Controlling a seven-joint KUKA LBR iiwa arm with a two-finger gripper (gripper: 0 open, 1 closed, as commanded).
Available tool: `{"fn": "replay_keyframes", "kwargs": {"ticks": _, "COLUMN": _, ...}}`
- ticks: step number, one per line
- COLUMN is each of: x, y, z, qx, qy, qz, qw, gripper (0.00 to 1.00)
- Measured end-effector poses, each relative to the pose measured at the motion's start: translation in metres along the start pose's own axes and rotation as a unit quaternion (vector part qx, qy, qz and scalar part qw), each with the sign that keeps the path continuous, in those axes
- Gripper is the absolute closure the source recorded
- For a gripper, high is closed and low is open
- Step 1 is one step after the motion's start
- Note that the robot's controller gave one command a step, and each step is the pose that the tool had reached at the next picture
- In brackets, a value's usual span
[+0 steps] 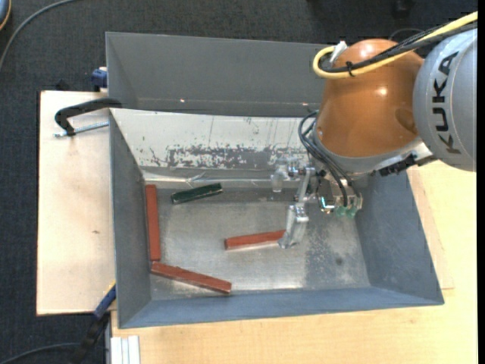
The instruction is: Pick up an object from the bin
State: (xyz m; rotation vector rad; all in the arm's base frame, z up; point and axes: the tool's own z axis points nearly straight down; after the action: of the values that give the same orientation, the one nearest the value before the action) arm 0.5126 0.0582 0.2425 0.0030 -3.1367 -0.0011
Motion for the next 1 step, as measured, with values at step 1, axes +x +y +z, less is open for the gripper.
{"fn": "replay_keyframes", "kwargs": {"ticks": 1, "x": -0.0137, "y": -0.0514, "z": 0.1763, "qx": 0.000, "qy": 0.0007, "qz": -0.039, "qw": 0.9992, "gripper": 0.00}}
